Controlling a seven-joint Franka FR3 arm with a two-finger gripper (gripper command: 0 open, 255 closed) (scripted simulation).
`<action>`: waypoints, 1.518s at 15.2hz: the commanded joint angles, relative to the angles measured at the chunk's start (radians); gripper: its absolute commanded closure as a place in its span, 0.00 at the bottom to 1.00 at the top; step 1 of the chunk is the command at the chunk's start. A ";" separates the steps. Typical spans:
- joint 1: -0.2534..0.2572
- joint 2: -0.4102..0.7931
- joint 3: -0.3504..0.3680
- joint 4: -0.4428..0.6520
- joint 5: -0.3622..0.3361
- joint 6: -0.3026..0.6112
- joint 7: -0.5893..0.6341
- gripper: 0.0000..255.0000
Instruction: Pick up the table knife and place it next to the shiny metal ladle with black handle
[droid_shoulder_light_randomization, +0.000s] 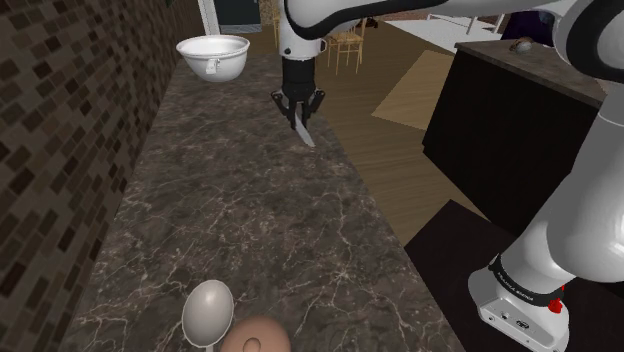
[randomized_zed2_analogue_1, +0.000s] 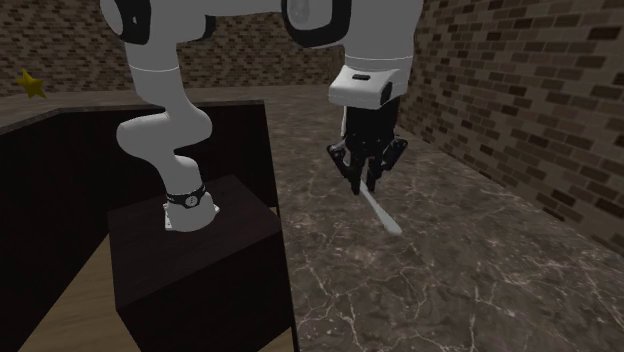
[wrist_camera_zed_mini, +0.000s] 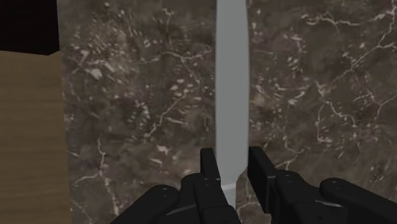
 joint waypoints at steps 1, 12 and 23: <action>0.027 -0.008 0.017 -0.014 -0.001 0.010 0.046 1.00; 0.183 0.029 0.107 0.025 -0.027 0.025 0.292 1.00; 0.377 0.191 0.171 0.240 -0.101 -0.020 0.542 1.00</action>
